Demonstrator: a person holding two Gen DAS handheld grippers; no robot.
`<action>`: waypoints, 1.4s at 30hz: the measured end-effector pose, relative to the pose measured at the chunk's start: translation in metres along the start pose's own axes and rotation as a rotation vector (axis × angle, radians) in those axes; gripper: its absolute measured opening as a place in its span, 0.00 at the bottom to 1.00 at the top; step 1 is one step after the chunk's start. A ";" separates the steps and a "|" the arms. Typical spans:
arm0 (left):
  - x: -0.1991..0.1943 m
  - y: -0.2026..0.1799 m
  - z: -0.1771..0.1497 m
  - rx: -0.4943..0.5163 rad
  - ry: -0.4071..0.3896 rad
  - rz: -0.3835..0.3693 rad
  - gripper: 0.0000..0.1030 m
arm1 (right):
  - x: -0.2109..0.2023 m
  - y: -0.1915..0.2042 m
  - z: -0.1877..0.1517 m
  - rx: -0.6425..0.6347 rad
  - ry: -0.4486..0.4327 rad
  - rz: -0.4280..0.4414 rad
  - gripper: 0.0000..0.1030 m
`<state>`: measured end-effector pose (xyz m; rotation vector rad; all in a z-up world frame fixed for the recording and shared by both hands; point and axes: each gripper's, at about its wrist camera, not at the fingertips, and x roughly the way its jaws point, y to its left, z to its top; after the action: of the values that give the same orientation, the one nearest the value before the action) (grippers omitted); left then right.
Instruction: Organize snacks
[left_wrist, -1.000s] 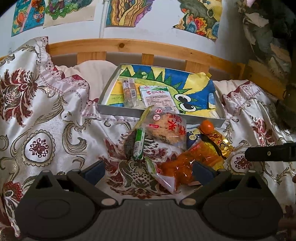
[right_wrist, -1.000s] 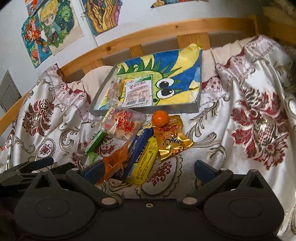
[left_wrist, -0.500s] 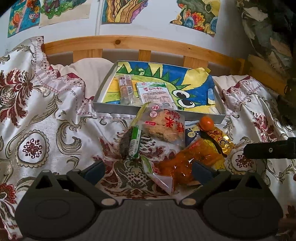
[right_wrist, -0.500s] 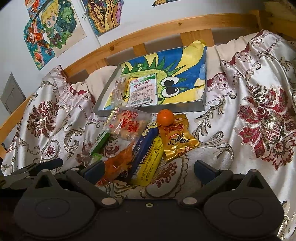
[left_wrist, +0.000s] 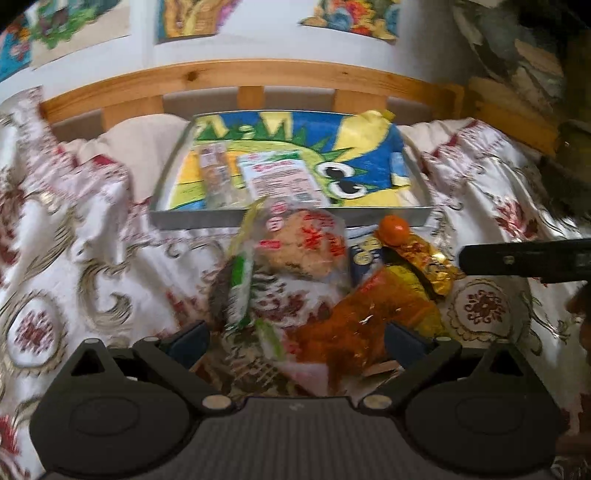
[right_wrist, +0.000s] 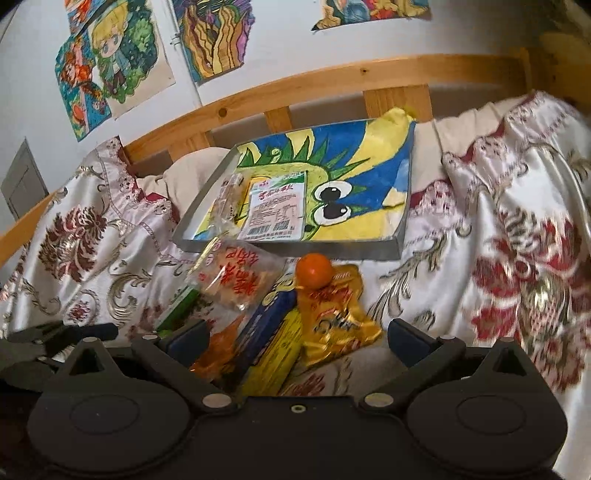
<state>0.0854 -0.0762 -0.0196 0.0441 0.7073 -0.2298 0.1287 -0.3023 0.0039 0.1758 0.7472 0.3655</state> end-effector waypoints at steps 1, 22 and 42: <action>0.002 -0.001 0.002 0.014 -0.001 -0.016 0.99 | 0.003 -0.002 0.001 -0.011 0.002 -0.001 0.99; 0.061 -0.007 0.028 0.351 0.229 -0.385 0.99 | 0.055 -0.022 0.003 -0.086 0.027 0.061 0.96; 0.081 0.024 0.039 0.071 0.412 -0.400 0.75 | 0.064 -0.019 -0.002 -0.130 0.099 0.017 0.62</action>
<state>0.1755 -0.0731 -0.0438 0.0170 1.1167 -0.6419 0.1757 -0.2950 -0.0434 0.0415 0.8171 0.4405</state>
